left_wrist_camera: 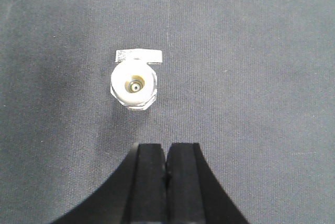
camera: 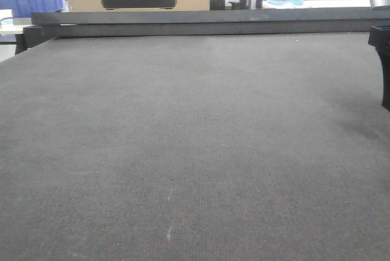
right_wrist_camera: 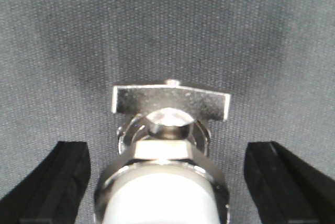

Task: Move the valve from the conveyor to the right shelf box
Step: 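Close the right gripper around a silver valve on the belt, then close the left gripper around the second silver valve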

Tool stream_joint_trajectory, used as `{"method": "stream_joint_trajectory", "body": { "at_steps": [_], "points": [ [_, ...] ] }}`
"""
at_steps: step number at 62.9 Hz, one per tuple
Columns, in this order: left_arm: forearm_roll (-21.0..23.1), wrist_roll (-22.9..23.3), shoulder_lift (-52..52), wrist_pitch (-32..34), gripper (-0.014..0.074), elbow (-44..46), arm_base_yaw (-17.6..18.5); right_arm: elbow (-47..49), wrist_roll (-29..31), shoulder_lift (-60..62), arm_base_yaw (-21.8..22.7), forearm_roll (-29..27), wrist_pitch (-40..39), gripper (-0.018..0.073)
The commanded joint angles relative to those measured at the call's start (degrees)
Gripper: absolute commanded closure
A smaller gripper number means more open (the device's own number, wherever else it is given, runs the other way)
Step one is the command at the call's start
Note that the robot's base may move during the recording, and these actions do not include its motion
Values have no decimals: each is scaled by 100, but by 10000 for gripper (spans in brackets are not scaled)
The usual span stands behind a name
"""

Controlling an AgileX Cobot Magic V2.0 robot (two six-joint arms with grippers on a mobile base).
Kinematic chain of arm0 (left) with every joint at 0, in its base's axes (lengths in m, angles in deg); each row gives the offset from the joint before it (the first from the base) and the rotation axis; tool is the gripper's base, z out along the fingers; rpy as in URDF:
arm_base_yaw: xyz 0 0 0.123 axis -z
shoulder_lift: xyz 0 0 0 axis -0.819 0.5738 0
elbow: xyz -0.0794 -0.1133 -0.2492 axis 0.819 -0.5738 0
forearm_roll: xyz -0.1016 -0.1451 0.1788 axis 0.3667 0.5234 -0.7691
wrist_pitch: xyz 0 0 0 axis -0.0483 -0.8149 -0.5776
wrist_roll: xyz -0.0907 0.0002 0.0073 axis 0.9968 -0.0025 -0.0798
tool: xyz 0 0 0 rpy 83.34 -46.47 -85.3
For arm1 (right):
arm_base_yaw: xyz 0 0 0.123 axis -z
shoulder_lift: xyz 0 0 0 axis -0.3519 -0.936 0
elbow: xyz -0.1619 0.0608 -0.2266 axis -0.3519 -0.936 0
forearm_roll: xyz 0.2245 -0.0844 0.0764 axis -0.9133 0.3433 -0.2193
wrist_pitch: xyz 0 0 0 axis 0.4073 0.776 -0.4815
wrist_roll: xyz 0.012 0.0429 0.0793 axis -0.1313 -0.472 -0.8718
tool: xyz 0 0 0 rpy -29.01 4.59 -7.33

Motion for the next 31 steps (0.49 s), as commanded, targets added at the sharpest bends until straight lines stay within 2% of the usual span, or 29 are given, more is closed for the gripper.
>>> {"method": "stream_joint_trajectory", "body": {
  "at_steps": [1,8,14,20,26,31],
  "points": [
    [28,45,6,24,707,-18,-26,23,-21,9,19,0,-17,83],
    [28,45,6,24,707,-18,-26,23,-21,9,19,-29,-17,140],
    [28,98,6,49,707,-17,-26,23,-21,9,19,-117,-17,274],
    [-25,821,33,164,707,-17,-26,23,-21,9,19,-221,-28,501],
    [-67,947,171,302,707,6,-26,23,-21,9,19,-232,-71,732],
    [-79,894,356,322,707,74,-26,23,-35,9,19,-232,-86,725]
  ]
}}
